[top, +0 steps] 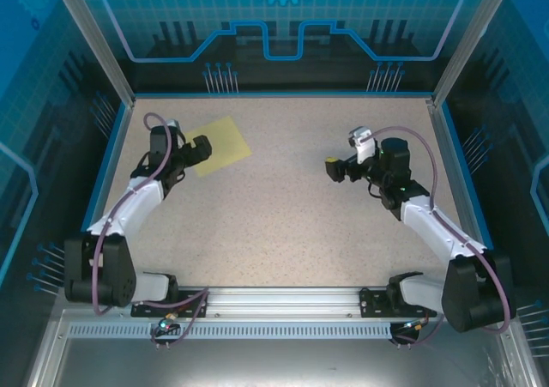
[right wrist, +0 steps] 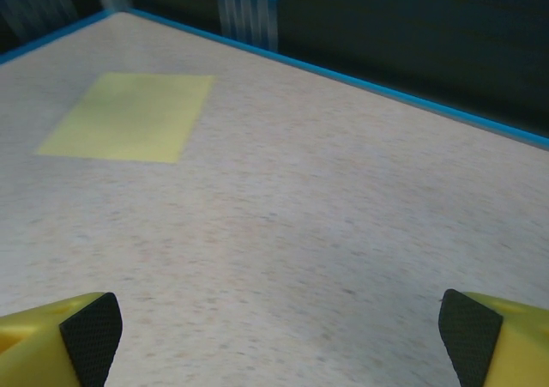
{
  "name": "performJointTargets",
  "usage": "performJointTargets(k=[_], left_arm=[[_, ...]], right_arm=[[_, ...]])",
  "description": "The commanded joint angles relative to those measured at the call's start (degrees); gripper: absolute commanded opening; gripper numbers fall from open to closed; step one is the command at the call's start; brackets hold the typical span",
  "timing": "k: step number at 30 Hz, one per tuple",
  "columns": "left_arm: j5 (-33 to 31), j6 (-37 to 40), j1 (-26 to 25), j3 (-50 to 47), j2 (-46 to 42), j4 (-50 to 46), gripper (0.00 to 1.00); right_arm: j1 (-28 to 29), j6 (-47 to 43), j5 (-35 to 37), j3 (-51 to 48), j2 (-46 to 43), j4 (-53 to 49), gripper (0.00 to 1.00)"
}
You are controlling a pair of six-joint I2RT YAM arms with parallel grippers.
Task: Fold a paper plane with a square sheet of paper (pick it up from the middle)
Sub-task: Move the square sheet of paper to the center of the table.
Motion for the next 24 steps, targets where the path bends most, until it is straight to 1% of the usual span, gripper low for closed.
performJointTargets(k=[1, 5, 7, 10, 13, 15, 17, 24], left_arm=[[1.97, -4.10, -1.02, 5.04, 4.46, -9.93, 0.99], [1.50, -5.29, -1.69, 12.12, 12.27, -14.41, 0.99], [0.86, -5.70, -1.94, 15.60, 15.78, -16.81, 0.99], [-1.81, -5.82, -2.95, 20.66, 21.27, -20.19, 0.99], [-1.70, -7.47, -3.18, 24.67, 26.51, -22.18, 0.99], [-3.19, -7.93, -3.87, 28.76, 30.33, -25.11, 0.99], [-3.32, -7.81, -4.36, 32.06, 33.59, -26.93, 0.99], [-5.25, -8.71, -5.64, 40.35, 41.08, -31.63, 0.99]], right_arm=[[3.91, 0.24, -10.35, 4.24, 2.32, -7.55, 0.99], [7.99, 2.03, -13.01, 7.43, 6.03, -7.57, 0.99], [9.50, 2.85, -12.61, 9.27, 7.81, -7.06, 0.99], [11.62, 3.44, -11.79, 12.01, 10.53, -7.18, 0.99], [13.50, 3.55, -10.38, 14.74, 13.26, -8.02, 0.99], [14.28, 3.74, -10.14, 16.04, 14.90, -8.06, 0.99], [14.84, 4.15, -10.04, 16.95, 16.09, -8.04, 0.99], [15.96, 5.74, -10.48, 18.78, 18.89, -6.84, 0.99]])
